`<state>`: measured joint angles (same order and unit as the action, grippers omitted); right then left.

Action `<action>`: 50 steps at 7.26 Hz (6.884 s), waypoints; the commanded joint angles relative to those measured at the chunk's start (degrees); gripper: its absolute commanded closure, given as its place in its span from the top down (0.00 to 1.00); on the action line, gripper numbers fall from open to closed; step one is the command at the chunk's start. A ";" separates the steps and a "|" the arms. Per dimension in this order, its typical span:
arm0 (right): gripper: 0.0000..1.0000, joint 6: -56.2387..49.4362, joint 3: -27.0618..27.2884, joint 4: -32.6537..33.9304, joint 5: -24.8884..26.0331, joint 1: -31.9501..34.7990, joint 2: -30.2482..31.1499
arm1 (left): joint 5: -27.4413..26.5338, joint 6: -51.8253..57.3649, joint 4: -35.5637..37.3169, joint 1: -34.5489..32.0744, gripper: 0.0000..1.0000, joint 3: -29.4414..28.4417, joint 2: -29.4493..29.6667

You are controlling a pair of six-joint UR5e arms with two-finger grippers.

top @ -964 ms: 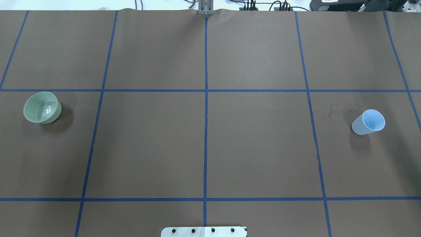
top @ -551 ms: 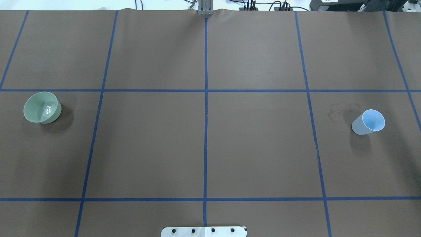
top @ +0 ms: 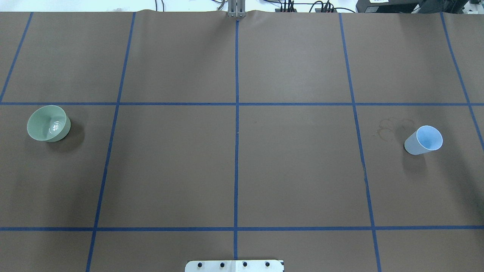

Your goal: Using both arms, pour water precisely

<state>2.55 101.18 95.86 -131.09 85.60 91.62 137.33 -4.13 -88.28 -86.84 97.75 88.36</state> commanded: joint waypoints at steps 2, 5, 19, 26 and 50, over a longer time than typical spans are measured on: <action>1.00 0.00 0.07 0.12 -0.13 -0.09 0.05 | -0.05 -0.35 -0.14 0.00 1.00 0.42 -0.20; 1.00 -0.17 0.07 0.03 -0.22 -0.26 0.05 | 0.40 -1.31 -0.14 0.09 1.00 0.07 -0.29; 1.00 -0.52 -0.19 -0.06 -2.95 -0.26 1.02 | 0.22 -23.38 -25.19 21.70 0.83 -19.00 9.64; 1.00 -0.61 -0.02 -0.15 -4.44 -0.35 1.28 | 0.66 -24.78 -25.36 21.88 0.00 -19.71 11.31; 1.00 -0.08 1.12 -3.84 -9.19 -1.93 2.16 | -13.76 -82.09 -25.01 53.09 0.59 -16.81 43.92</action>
<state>2.46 101.75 91.96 -140.27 83.60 93.74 123.93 -86.18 -113.25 -33.86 80.62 132.20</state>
